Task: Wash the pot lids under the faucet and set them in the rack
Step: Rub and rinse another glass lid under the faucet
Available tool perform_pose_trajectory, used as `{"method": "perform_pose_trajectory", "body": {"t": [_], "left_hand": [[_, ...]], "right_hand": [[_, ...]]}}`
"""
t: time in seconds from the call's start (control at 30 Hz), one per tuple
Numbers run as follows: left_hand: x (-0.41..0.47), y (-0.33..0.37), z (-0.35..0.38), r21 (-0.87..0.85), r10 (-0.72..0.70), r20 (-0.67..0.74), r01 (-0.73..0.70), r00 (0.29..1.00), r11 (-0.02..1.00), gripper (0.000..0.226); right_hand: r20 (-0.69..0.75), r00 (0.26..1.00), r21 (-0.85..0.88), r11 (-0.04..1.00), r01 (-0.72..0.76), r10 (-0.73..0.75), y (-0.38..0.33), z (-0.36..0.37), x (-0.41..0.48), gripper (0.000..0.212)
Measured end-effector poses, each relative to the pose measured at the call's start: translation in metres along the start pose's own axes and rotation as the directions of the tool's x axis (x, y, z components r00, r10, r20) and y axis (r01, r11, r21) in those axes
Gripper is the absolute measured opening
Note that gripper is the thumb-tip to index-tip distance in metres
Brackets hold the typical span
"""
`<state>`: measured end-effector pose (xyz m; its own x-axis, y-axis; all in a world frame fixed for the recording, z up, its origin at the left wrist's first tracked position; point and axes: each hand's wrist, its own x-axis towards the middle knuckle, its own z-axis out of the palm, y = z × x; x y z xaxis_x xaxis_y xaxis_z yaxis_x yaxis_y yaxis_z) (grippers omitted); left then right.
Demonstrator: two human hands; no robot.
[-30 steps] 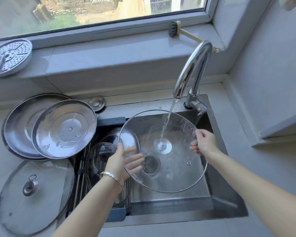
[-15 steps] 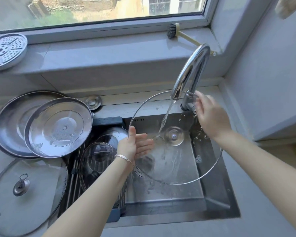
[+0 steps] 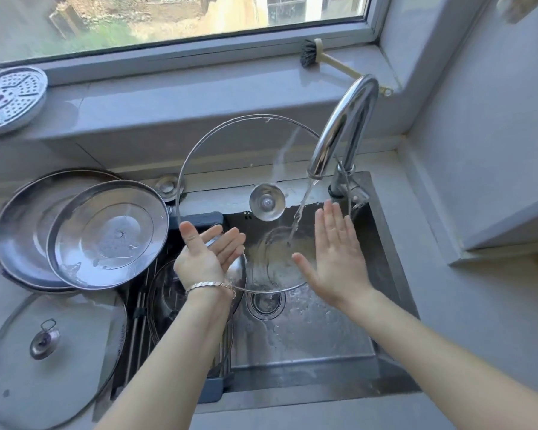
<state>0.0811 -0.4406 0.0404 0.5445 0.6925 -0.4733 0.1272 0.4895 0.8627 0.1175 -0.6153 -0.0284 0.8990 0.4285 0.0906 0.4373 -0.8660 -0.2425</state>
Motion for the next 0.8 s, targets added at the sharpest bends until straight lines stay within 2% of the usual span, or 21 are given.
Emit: {"method": "perform_pose_trajectory", "body": {"t": [0.07, 0.13, 0.17, 0.2, 0.23, 0.27, 0.3, 0.33, 0.37, 0.4, 0.43, 0.5, 0.53, 0.57, 0.63, 0.7, 0.8], "left_hand": [[-0.003, -0.001, 0.002, -0.023, -0.008, -0.016, 0.007, 1.000, 1.000, 0.058], [-0.007, -0.002, 0.002, -0.025, -0.012, -0.033, 0.011, 0.999, 1.000, 0.058], [-0.008, -0.003, 0.000, -0.020, -0.012, -0.041, 0.012, 0.999, 1.000, 0.058], [-0.009, -0.002, -0.002, -0.015, -0.010, -0.047, 0.009, 0.999, 1.000, 0.057], [-0.010, -0.001, -0.005, -0.001, -0.002, -0.049, 0.002, 0.999, 1.000, 0.056], [-0.011, 0.001, -0.007, 0.029, 0.006, -0.044, -0.005, 0.999, 1.000, 0.055], [-0.011, 0.003, -0.009, 0.075, 0.011, -0.035, -0.009, 0.999, 0.997, 0.053], [-0.012, 0.006, -0.010, 0.128, 0.009, -0.023, -0.006, 1.000, 0.992, 0.051], [-0.014, 0.009, -0.011, 0.175, -0.006, -0.007, 0.007, 1.000, 0.984, 0.049], [-0.015, 0.010, -0.010, 0.216, -0.037, 0.013, 0.033, 0.999, 0.976, 0.046], [-0.017, 0.011, -0.009, 0.251, -0.086, 0.035, 0.074, 0.996, 0.965, 0.043], [-0.022, 0.011, -0.005, 0.312, -0.216, 0.067, 0.185, 0.974, 0.932, 0.037], [-0.025, 0.010, -0.004, 0.354, -0.275, 0.081, 0.230, 0.958, 0.906, 0.035], [-0.027, 0.008, -0.005, 0.407, -0.323, 0.090, 0.261, 0.942, 0.875, 0.034], [-0.029, 0.004, -0.011, 0.496, -0.407, 0.109, 0.305, 0.907, 0.813, 0.031], [-0.028, -0.005, -0.020, 0.544, -0.501, 0.108, 0.371, 0.859, 0.753, 0.029], [-0.023, -0.023, -0.031, 0.536, -0.610, 0.050, 0.494, 0.791, 0.685, 0.022]], "right_hand": [[0.045, 0.979, 0.012, 0.980, 0.201, -0.201, -0.024, 0.005, -0.013, 0.080], [0.065, 0.896, -0.019, 0.897, 0.442, -0.440, -0.033, 0.013, -0.027, 0.073], [0.056, 0.884, -0.025, 0.884, 0.467, -0.465, -0.028, 0.013, -0.028, 0.071], [0.042, 0.908, 0.000, 0.909, 0.417, -0.417, -0.021, 0.012, -0.027, 0.072], [0.032, 0.953, 0.061, 0.952, 0.299, -0.301, -0.013, 0.010, -0.026, 0.072], [0.053, 0.990, 0.150, 0.981, 0.119, -0.129, -0.003, 0.008, -0.026, 0.073], [0.094, 0.993, 0.255, 0.963, -0.093, 0.071, 0.006, 0.006, -0.026, 0.073], [0.142, 0.955, 0.366, 0.882, -0.296, 0.261, 0.016, 0.010, -0.026, 0.069], [0.192, 0.886, 0.476, 0.750, -0.460, 0.422, 0.024, 0.013, -0.026, 0.063], [0.284, 0.801, 0.575, 0.575, -0.582, 0.527, 0.030, 0.016, -0.026, 0.057], [0.426, 0.715, 0.653, 0.358, -0.667, 0.554, 0.032, 0.019, -0.025, 0.052], [0.735, 0.519, 0.629, -0.153, -0.762, 0.437, 0.032, 0.020, -0.025, 0.035], [0.819, 0.454, 0.563, -0.338, -0.754, 0.352, 0.031, 0.020, -0.026, 0.029], [0.847, 0.426, 0.527, -0.403, -0.748, 0.317, 0.030, 0.018, -0.027, 0.029], [0.837, 0.407, 0.532, -0.375, -0.759, 0.365, 0.032, 0.016, -0.028, 0.032], [0.786, 0.422, 0.570, -0.266, -0.777, 0.451, 0.038, 0.011, -0.027, 0.031], [0.667, 0.529, 0.646, -0.054, -0.762, 0.524, 0.052, -0.005, -0.016, 0.029]]}}
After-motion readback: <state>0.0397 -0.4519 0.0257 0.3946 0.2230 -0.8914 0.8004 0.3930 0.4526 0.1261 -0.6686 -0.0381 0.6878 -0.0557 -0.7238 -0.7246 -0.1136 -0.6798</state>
